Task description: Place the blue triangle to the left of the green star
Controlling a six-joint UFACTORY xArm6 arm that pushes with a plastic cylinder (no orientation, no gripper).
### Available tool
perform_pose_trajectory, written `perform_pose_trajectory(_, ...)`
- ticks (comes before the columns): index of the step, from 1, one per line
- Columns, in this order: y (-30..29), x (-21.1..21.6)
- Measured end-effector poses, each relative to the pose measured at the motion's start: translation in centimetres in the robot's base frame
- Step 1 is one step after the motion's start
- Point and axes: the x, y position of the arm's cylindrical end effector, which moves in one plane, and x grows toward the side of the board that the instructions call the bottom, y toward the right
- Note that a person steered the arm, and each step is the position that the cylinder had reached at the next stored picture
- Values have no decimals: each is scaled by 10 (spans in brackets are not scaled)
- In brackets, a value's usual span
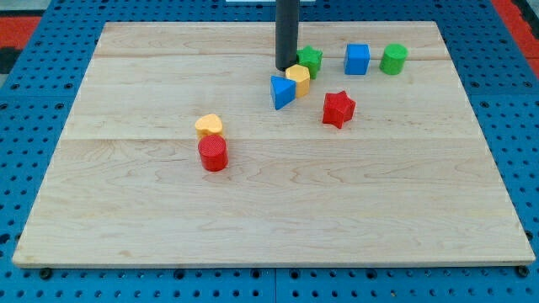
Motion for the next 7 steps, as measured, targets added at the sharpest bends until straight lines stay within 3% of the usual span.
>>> perform_pose_trajectory(3,-8,-11)
perform_pose_trajectory(4,-65,19)
perform_pose_trajectory(5,-68,74)
perform_pose_trajectory(7,-45,107)
